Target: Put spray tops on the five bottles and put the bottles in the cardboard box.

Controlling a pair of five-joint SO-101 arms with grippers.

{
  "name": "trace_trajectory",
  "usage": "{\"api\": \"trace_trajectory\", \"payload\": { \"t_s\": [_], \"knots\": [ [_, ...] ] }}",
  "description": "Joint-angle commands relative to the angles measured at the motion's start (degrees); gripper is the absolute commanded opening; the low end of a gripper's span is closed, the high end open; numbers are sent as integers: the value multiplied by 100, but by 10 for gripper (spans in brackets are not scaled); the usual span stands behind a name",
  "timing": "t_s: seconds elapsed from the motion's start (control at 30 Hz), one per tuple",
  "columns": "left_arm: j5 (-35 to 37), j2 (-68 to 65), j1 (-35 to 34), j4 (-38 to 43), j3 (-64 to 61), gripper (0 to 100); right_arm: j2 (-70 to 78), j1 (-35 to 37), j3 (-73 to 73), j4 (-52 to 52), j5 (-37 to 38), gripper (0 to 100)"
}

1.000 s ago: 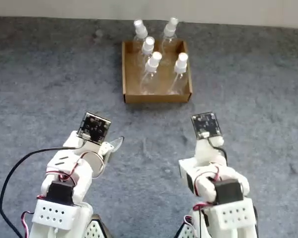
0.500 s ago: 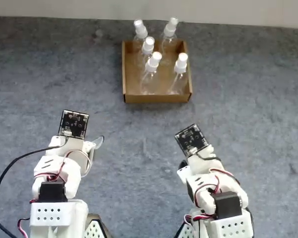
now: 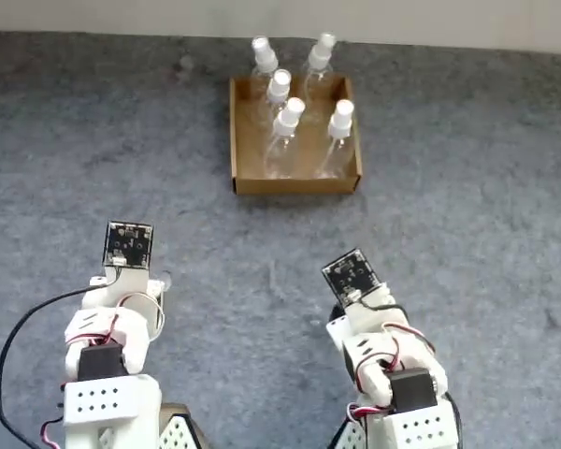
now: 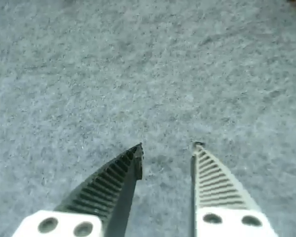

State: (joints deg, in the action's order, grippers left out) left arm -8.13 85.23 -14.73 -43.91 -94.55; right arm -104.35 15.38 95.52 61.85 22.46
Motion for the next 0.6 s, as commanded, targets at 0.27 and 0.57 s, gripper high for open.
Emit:
{"api": "trace_trajectory", "payload": {
  "t_s": [0.27,0.57],
  "knots": [
    [-44,-40,-84,782,-312,28,-75,-22,963,207,79,4],
    [-35,-84,-92,756,-312,28,-66,-13,963,215,79,4]
  ]
}}
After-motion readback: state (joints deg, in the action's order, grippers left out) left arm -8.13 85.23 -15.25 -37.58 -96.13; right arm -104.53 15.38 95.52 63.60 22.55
